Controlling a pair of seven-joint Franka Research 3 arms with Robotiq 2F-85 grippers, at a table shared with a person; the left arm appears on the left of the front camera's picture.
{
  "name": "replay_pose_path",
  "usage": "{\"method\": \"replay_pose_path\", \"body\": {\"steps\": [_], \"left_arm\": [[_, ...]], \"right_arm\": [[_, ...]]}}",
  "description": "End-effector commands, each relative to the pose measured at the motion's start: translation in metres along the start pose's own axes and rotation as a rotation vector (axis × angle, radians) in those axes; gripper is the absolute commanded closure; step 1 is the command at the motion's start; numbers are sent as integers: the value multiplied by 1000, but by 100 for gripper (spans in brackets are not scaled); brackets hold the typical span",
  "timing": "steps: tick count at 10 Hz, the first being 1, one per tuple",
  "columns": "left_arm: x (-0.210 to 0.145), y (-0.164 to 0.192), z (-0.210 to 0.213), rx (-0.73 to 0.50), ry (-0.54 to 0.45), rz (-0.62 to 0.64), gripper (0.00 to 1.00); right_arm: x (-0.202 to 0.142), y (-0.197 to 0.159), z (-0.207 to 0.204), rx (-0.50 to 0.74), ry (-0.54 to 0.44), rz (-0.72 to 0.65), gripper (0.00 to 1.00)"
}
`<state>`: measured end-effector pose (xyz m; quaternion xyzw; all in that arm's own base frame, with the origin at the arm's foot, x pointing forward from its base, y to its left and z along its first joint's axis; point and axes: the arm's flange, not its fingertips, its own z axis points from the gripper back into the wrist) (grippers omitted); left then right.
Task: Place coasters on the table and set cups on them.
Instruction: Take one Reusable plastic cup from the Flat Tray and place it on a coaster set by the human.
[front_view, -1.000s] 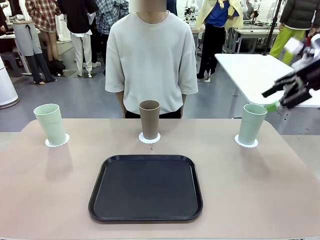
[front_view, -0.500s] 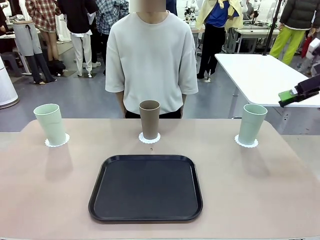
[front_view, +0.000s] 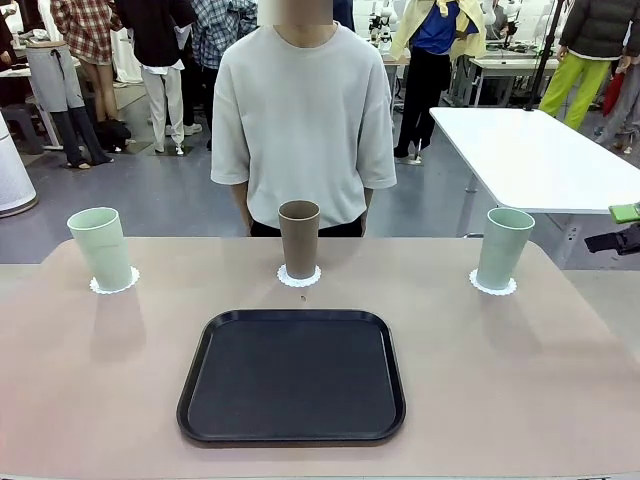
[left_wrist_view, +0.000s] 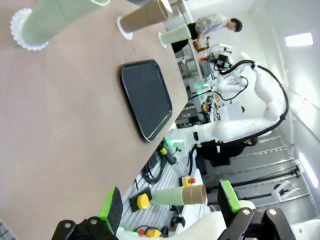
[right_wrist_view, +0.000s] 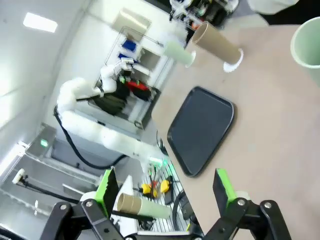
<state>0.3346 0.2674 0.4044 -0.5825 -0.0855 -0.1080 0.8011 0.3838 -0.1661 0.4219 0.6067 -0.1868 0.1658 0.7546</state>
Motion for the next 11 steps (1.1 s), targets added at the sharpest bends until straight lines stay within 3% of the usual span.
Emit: {"method": "replay_pose_path", "body": {"steps": [1, 4, 7, 11], "left_arm": [[0, -2, 1, -1, -1, -1, 0], [0, -2, 1, -1, -1, -1, 0], [0, -2, 1, -1, -1, -1, 0], [0, -2, 1, -1, -1, -1, 0]], "right_arm": [[1, -20, 13, 34, -98, -14, 0], [-17, -15, 42, -4, -153, -33, 0], [-32, -7, 62, -14, -147, -25, 0], [-29, -14, 58, -21, -167, -36, 0]]}}
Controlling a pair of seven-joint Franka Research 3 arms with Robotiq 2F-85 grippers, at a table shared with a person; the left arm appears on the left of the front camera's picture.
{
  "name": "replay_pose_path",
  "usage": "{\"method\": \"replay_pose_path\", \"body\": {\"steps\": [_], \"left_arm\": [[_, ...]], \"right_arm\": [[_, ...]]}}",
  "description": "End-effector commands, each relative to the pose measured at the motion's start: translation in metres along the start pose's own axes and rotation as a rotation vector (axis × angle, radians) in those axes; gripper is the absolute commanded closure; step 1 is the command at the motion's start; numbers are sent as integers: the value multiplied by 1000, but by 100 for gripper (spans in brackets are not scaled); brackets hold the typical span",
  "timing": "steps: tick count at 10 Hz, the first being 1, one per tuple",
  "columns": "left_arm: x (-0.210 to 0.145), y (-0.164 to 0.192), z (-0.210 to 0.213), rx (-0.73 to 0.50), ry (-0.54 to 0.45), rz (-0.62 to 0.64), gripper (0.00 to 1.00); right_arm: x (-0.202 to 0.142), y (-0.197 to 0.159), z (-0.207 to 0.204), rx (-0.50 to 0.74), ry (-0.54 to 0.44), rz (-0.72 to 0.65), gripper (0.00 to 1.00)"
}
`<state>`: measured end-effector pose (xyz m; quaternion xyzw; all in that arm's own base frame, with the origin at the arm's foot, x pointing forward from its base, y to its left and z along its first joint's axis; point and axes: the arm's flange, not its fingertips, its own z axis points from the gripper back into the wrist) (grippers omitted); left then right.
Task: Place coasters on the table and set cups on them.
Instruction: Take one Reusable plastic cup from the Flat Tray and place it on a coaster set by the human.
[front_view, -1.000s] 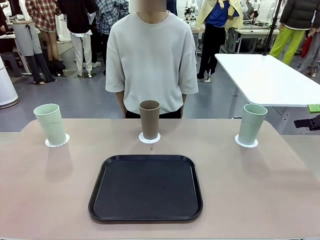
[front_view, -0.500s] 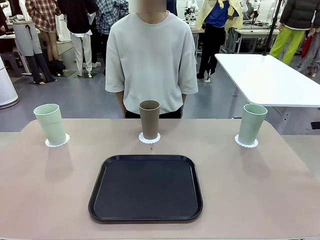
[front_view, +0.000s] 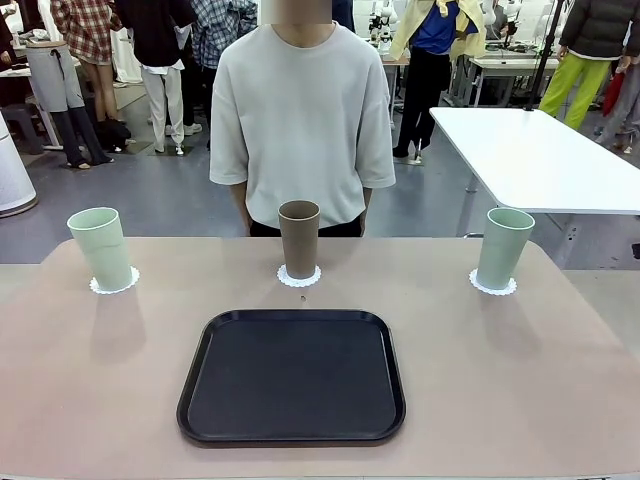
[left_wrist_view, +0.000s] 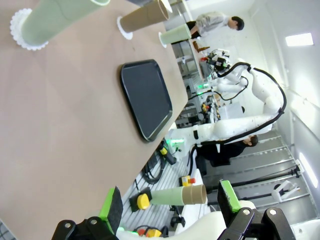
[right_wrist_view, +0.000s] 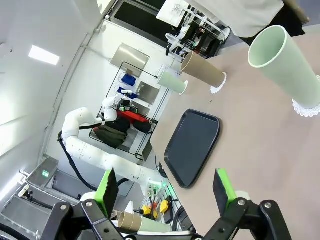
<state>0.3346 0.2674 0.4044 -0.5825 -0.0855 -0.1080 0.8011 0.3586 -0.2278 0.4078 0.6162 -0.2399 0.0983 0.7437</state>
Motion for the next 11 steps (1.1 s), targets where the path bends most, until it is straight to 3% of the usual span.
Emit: {"method": "replay_pose_path", "body": {"steps": [1, 11], "left_arm": [[0, -2, 1, -1, -1, -1, 0], [0, -2, 1, -1, -1, -1, 0]], "right_arm": [[2, -1, -2, -6, 2, 2, 0], [2, -1, -2, -6, 2, 2, 0]]}}
